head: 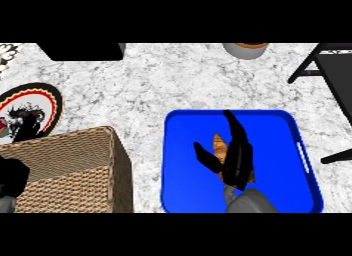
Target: Pick the croissant from the tray and place it in the tiered shelf
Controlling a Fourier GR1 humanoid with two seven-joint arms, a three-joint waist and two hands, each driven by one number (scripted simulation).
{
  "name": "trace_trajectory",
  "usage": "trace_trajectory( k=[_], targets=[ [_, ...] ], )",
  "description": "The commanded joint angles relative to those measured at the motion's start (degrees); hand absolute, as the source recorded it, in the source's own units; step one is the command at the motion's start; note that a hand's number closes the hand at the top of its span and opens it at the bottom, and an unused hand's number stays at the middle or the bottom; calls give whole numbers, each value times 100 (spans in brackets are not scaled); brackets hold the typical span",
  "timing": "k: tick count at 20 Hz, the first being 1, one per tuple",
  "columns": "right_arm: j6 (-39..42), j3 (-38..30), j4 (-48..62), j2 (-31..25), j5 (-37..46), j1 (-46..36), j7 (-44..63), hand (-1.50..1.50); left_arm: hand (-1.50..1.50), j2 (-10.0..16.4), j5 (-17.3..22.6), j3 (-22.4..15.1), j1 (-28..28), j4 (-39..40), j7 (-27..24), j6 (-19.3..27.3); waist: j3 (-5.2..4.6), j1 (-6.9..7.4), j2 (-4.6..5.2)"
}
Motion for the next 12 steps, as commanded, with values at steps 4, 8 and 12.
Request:
trace_trajectory(
  k=[4,8,12],
  targets=[
    [651,-297,773,13,1667,-128,1769,-150,0,162,67,-103,172,109,-181,-376,-61,-153,-42],
    [1898,-104,863,96,2177,-304,2781,-150,0,203,95,-125,-16,102,-32,-202,-51,-221,-27],
    [3329,141,916,241,2392,-572,3786,-150,0,294,191,-163,110,-25,-31,-317,-36,-40,-31]
  ],
)
